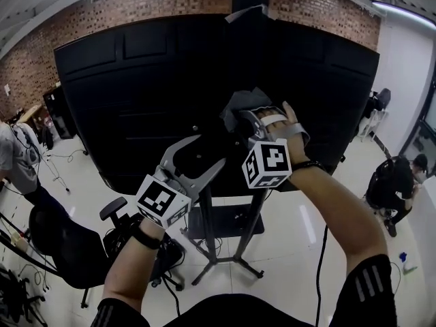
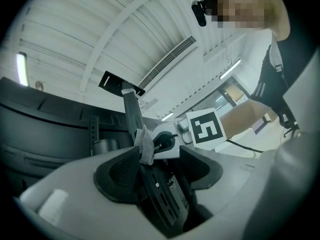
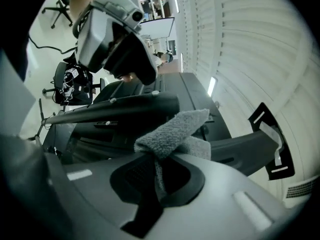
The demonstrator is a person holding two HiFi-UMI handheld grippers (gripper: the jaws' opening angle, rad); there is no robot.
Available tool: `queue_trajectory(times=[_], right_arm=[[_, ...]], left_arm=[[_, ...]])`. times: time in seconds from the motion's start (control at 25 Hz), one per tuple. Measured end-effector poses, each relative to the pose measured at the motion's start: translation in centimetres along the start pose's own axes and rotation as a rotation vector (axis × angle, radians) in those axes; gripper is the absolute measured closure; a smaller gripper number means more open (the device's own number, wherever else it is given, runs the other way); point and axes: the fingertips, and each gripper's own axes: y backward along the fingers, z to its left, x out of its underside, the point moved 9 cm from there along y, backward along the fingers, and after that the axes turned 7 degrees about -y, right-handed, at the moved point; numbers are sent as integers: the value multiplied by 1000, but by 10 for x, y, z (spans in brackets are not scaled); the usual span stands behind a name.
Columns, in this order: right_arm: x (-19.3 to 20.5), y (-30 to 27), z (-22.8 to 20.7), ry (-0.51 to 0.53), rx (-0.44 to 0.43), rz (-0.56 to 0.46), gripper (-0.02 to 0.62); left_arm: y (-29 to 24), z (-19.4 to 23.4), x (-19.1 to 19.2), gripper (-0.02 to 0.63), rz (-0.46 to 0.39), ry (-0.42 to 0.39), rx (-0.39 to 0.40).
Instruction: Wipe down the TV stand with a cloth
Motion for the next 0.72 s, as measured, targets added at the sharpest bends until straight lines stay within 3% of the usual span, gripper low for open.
queue_trajectory(times=[0.72], right_arm=[[13,-15,132,8,-163,106,572]], left_arm=[[27,-54,92,331,122,183,5]])
